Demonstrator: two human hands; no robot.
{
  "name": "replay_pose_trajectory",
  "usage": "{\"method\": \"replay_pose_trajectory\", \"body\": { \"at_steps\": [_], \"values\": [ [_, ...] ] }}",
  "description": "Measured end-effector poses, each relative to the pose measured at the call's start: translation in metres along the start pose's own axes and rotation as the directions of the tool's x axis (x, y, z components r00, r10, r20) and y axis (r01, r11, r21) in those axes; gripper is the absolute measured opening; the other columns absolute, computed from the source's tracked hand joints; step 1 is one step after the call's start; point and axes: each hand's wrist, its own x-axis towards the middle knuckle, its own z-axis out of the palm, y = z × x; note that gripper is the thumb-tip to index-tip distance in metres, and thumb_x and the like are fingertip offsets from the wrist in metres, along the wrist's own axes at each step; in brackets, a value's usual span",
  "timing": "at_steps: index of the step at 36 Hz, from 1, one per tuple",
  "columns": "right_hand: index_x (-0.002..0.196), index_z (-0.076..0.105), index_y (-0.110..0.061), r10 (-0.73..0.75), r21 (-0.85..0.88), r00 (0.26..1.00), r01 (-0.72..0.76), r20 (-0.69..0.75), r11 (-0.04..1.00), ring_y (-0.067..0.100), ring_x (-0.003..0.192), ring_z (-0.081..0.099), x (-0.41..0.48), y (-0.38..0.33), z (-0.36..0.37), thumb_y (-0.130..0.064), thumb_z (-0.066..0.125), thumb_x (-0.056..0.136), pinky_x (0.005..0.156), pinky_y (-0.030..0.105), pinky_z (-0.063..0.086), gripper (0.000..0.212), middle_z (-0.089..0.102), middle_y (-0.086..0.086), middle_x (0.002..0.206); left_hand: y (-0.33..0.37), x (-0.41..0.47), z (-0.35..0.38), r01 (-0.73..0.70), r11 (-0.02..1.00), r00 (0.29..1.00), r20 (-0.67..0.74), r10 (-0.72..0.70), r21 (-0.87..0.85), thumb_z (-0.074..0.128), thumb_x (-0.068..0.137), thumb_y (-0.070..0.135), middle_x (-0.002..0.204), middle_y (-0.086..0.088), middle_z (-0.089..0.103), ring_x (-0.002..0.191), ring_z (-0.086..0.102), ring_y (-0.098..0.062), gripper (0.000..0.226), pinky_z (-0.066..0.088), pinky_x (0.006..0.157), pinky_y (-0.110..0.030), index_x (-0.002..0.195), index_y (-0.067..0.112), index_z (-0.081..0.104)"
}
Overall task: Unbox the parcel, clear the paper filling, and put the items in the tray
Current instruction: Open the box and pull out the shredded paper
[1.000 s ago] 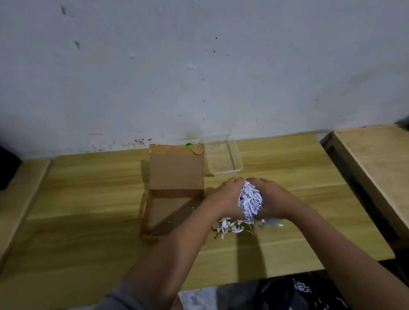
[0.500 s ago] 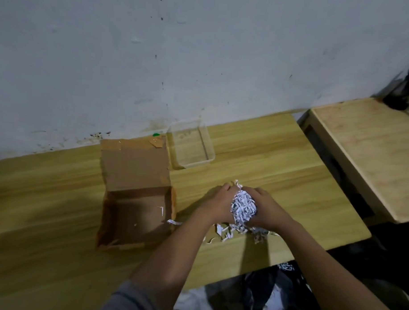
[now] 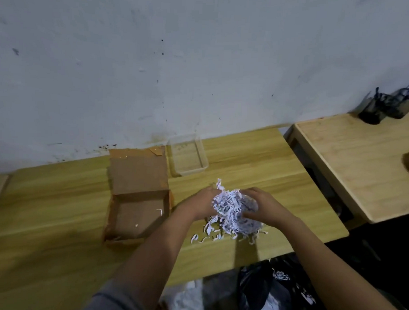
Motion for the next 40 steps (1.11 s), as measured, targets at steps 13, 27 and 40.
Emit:
{"method": "replay_pose_trajectory", "body": {
  "at_steps": [13, 27, 40],
  "values": [
    [0.114, 0.062, -0.008, -0.208, 0.201, 0.973, 0.225, -0.104, 0.953, 0.021, 0.105, 0.057, 0.028, -0.129, 0.051, -0.004, 0.059, 0.083, 0.091, 0.03, 0.047, 0.031, 0.059, 0.011, 0.116, -0.079, -0.104, -0.057, 0.1, 0.938, 0.808, -0.523, -0.271, -0.331, 0.053, 0.092, 0.021, 0.108, 0.0, 0.054, 0.097, 0.054, -0.012, 0.024, 0.041, 0.082, -0.024, 0.114, 0.012, 0.06],
    [0.131, 0.039, -0.004, 0.124, 0.074, 0.991, -0.127, 0.039, 0.989, 0.035, 0.124, 0.04, 0.08, -0.203, 0.174, 0.001, 0.052, 0.079, 0.103, 0.032, 0.032, 0.054, 0.036, 0.018, 0.136, -0.191, -0.117, -0.021, 0.159, 0.613, 0.574, -0.433, -0.695, -0.774, 0.034, 0.101, 0.023, 0.119, -0.016, 0.056, 0.112, 0.052, -0.03, 0.038, 0.031, 0.07, -0.019, 0.123, -0.002, 0.053],
    [0.104, 0.063, -0.002, -0.066, 0.036, 0.987, 0.061, 0.148, 0.997, 0.031, 0.106, 0.052, 0.096, -0.225, 0.189, 0.0, 0.063, 0.074, 0.082, 0.019, 0.035, 0.03, 0.056, 0.018, 0.11, -0.205, -0.106, -0.012, 0.07, 0.45, 0.62, -0.315, -0.719, -0.89, 0.036, 0.099, 0.033, 0.1, -0.015, 0.06, 0.094, 0.057, -0.029, 0.036, 0.04, 0.075, -0.031, 0.108, 0.006, 0.058]
  ]
}}
